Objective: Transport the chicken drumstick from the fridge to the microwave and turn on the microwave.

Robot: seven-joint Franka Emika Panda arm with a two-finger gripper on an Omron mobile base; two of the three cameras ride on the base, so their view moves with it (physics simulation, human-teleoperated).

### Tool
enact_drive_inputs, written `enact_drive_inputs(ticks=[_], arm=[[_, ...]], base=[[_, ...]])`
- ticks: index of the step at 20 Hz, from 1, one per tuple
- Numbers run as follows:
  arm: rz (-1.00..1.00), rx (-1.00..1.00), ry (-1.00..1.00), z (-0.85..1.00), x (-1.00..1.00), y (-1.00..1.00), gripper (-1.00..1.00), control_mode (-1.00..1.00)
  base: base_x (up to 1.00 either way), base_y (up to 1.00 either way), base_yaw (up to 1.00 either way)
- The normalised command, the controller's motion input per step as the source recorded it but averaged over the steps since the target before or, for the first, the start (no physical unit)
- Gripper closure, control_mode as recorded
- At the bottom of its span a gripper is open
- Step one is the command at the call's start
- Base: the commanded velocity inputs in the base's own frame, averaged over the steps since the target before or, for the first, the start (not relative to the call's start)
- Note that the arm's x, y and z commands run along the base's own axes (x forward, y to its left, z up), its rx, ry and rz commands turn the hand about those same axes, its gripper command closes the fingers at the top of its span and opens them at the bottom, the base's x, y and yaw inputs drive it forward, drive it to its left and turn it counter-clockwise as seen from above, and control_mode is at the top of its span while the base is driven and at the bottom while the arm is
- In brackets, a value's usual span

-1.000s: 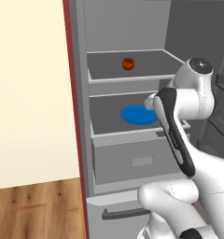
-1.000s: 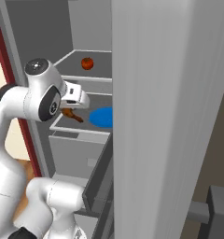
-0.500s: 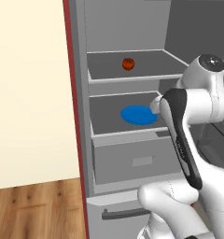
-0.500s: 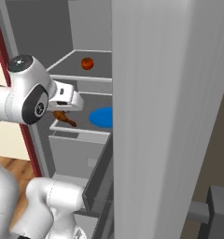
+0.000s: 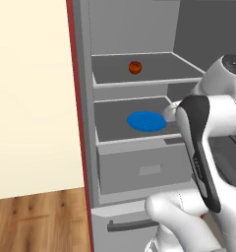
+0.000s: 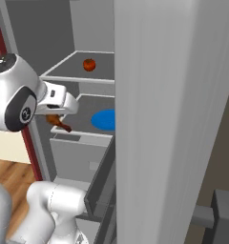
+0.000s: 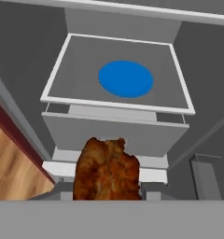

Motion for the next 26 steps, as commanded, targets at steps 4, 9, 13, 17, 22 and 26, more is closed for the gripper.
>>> enact_drive_inputs(ticks=[4, 9, 13, 17, 22, 26], arm=[[0.00, 0.00, -0.06, 0.30, -0.41, 0.00, 1.00, -1.00], [0.00, 0.00, -0.05, 0.38, -0.31, 0.00, 1.00, -1.00], [0.00, 0.00, -0.05, 0.39, -0.38, 0.00, 1.00, -1.00], [0.00, 0.00, 0.00, 0.24, -0.50, 0.00, 1.00, -1.00], [0.00, 0.00, 0.00, 0.14, -0.41, 0.00, 1.00, -1.00], [0.00, -0.01, 0.00, 0.06, -0.24, 0.00, 1.00, -1.00]], base=[[0.00, 0.00, 0.00], [0.00, 0.00, 0.00], [0.00, 0.00, 0.00], [0.00, 0.00, 0.00], [0.00, 0.00, 0.00], [0.00, 0.00, 0.00]])
